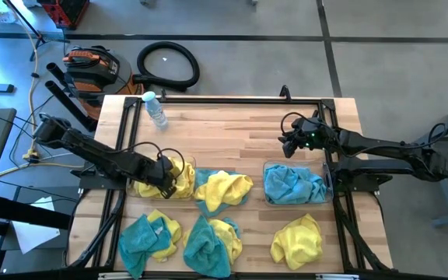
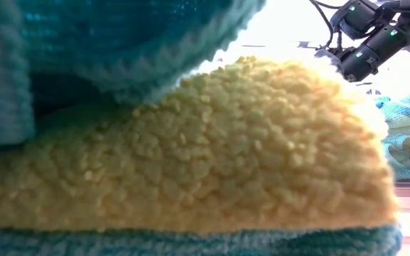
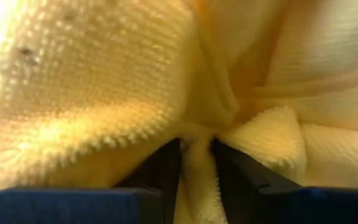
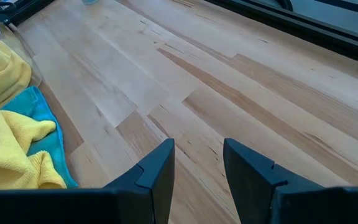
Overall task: Sort microfiber towel by color & place in baskets
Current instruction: Put the yellow microfiber cloth into the left transparent bin, then put the blue microfiber cloth into the right transparent bin
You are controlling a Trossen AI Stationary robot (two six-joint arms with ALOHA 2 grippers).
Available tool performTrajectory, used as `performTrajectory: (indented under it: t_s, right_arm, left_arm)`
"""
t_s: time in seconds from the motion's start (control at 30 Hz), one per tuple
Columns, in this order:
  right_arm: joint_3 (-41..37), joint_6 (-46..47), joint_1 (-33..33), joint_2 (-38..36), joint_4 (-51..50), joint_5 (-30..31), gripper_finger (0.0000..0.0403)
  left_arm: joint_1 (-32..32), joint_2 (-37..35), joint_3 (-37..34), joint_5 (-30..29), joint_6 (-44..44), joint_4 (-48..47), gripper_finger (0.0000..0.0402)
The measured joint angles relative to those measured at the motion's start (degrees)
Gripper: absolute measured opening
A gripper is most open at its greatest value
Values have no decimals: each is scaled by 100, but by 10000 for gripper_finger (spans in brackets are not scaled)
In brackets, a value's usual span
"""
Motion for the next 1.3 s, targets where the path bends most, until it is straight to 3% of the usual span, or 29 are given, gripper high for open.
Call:
performTrajectory:
  t_s: [0.23, 0.47, 0.67, 1.13, 1.3]
  right_arm:
    - [0, 0, 0, 0, 2, 0, 133]
    - [0, 91, 1, 1, 9, -1, 133]
    - [0, 166, 2, 0, 11, 0, 133]
    - [0, 149, 2, 0, 9, 1, 133]
    - [0, 105, 2, 0, -13, 2, 133]
  left_arm:
    - [21, 0, 671, -67, 532, -514, 90]
    - [20, 0, 1262, -572, 732, -1279, 90]
    - [18, 0, 1288, -210, 619, -1340, 90]
    - [-4, -654, 1290, -411, 82, -1331, 90]
    - [-318, -865, 1536, -508, -315, -1331, 90]
